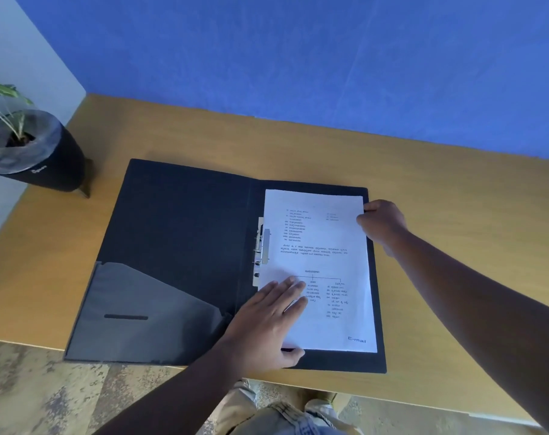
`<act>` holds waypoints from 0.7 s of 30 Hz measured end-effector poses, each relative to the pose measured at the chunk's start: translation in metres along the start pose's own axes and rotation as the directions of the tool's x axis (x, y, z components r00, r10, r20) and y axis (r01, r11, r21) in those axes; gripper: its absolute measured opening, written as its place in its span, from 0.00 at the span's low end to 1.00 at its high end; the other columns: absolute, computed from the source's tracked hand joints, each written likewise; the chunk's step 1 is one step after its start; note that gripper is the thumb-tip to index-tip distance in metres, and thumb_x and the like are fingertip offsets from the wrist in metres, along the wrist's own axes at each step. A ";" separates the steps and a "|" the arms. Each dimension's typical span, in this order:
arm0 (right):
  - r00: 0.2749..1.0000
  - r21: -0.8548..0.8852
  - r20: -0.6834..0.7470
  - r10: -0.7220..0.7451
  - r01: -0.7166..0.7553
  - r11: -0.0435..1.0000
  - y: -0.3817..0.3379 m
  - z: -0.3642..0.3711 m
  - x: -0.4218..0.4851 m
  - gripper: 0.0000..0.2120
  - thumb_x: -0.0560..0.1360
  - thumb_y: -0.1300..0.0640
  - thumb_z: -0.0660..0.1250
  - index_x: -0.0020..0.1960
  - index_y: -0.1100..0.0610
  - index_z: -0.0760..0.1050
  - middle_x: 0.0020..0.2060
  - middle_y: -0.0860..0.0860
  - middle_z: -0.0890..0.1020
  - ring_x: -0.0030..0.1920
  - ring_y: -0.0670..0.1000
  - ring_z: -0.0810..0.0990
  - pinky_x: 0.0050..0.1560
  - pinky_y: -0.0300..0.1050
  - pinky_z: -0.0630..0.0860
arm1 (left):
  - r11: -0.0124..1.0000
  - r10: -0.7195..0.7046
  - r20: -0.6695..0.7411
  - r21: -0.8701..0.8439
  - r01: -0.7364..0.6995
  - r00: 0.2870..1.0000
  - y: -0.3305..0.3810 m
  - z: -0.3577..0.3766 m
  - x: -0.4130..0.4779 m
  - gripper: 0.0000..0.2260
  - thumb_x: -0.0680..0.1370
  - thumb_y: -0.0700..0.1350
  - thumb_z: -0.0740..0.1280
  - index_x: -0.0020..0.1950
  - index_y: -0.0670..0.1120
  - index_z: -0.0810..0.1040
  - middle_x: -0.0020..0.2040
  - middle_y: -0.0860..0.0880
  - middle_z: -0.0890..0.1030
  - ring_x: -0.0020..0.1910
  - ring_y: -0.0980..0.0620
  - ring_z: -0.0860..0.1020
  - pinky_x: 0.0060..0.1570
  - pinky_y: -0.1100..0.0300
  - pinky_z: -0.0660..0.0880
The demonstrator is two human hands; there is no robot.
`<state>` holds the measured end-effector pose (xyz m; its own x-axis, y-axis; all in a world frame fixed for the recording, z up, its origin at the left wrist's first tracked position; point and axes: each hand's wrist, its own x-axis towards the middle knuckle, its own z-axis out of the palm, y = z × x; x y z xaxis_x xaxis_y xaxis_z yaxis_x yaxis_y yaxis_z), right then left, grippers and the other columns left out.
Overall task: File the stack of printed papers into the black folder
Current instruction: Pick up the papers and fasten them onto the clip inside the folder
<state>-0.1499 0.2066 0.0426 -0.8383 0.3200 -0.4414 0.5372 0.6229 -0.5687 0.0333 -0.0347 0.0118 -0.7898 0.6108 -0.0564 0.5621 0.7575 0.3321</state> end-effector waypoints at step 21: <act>0.862 -0.647 0.242 -0.445 0.485 0.589 -0.007 -0.004 0.017 0.36 0.70 0.70 0.60 0.76 0.56 0.60 0.73 0.55 0.66 0.68 0.60 0.66 0.63 0.55 0.70 | 0.871 0.411 0.218 0.194 -0.452 0.885 0.076 0.006 0.107 0.22 0.71 0.58 0.70 0.59 0.44 0.80 0.60 0.44 0.78 0.67 0.43 0.71 0.69 0.49 0.62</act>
<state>-0.1685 0.2111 0.0418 -0.9394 -0.1738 -0.2956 -0.1505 0.9835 -0.1000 -0.0073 0.0895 0.0258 -0.4149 0.9021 -0.1188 0.8939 0.4285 0.1315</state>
